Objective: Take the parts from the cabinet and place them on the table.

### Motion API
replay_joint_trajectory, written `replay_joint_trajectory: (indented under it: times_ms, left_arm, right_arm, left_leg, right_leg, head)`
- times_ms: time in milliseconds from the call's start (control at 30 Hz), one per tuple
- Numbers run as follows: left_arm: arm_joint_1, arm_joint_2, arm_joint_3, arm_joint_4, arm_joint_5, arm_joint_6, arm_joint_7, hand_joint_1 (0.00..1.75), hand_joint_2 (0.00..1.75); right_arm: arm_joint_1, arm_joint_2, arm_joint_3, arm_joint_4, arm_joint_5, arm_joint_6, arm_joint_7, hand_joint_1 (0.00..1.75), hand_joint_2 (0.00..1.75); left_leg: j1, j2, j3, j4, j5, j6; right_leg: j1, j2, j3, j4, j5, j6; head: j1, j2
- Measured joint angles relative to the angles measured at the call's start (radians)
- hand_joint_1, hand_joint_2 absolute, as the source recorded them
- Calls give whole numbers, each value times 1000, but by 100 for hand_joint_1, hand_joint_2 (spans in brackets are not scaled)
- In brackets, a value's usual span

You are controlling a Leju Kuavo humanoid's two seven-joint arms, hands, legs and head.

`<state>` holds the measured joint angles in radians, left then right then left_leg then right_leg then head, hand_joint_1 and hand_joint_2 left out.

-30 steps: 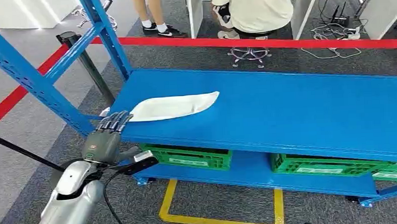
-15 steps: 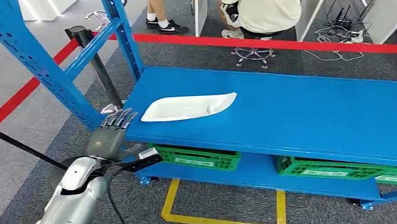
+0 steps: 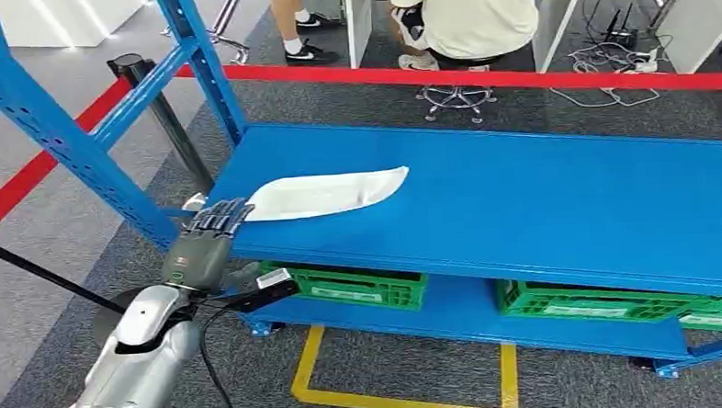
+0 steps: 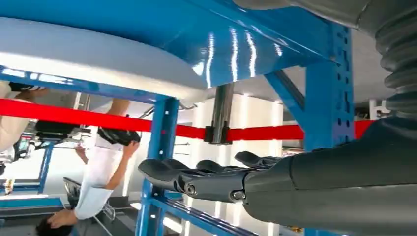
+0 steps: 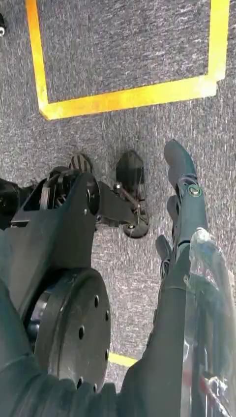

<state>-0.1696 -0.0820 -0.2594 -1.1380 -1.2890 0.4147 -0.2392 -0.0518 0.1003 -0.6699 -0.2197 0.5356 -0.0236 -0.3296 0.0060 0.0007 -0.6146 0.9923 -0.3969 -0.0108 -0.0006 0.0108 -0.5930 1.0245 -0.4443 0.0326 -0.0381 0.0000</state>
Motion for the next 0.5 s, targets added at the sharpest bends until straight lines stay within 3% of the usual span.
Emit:
replay_joint_trajectory:
  times_ms: [300, 500]
  left_arm:
    - [-11, 0, 1, 19, 0, 0, 7, 0, 175]
    - [-20, 0, 1, 34, -3, -1, 9, 0, 175]
  right_arm:
    - [0, 0, 0, 0, 12, 0, -1, 0, 175]
    - [0, 0, 0, 0, 16, 0, -3, 0, 175]
  left_leg:
    - [-4, 0, -1, 1, 1, 0]
    - [-10, 0, -4, 7, -3, 10]
  right_leg:
    - [-4, -1, 1, -1, 3, 2]
    - [-11, -1, 1, -3, 5, 10]
  head:
    - [0, 0]
    - [0, 0]
